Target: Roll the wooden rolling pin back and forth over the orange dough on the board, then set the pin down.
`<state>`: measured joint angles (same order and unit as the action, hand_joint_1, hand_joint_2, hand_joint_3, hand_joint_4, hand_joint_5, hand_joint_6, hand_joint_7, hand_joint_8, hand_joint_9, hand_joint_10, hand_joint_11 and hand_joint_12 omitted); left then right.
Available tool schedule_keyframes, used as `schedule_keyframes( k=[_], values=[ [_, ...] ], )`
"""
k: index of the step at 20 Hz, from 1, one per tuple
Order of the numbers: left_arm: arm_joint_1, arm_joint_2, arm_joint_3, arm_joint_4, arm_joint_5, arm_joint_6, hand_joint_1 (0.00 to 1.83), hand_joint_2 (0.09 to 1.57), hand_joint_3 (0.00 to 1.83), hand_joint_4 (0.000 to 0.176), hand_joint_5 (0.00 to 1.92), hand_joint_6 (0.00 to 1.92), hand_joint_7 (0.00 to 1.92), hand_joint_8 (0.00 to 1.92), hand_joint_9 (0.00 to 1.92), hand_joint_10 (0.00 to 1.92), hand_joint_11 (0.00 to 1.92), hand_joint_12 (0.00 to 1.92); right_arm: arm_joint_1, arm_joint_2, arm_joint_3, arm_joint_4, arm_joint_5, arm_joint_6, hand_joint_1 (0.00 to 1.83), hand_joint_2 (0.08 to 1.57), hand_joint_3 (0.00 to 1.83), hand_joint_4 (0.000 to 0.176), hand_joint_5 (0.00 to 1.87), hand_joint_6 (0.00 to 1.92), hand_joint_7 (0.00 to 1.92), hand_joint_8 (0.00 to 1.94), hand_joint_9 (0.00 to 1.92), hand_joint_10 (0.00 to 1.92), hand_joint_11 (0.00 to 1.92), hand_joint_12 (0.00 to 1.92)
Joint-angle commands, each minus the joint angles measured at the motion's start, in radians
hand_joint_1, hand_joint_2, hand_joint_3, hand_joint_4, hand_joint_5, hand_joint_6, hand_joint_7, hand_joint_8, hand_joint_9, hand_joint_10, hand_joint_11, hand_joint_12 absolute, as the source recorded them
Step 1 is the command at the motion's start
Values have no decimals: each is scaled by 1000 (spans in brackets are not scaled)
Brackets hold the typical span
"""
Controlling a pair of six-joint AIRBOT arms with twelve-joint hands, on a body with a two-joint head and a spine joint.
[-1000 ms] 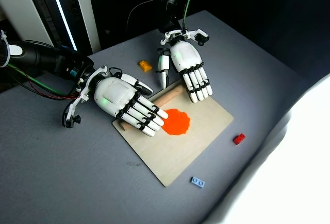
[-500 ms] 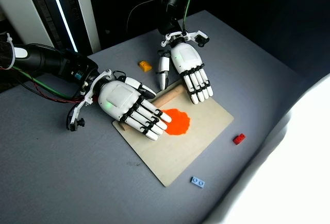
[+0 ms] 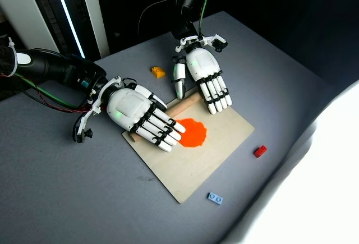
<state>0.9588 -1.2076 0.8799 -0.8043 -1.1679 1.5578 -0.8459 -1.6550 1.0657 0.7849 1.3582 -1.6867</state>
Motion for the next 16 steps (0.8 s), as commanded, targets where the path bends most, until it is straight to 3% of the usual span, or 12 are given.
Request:
schedule_keyframes(
  k=[1,16],
  values=[
    [-2,-6,7,47,-102,-2,0,1388,77,0,0,0,0,0,0,0,0,0,0,0,5,-56,74,-13,0,1554,47,0,40,0,33,0,0,0,0,0],
    [-28,-13,19,32,-96,-14,0,1390,58,0,0,0,0,0,0,0,0,0,3,3,26,-56,47,-5,0,1508,7,0,37,0,33,1,0,0,0,0]
  ],
)
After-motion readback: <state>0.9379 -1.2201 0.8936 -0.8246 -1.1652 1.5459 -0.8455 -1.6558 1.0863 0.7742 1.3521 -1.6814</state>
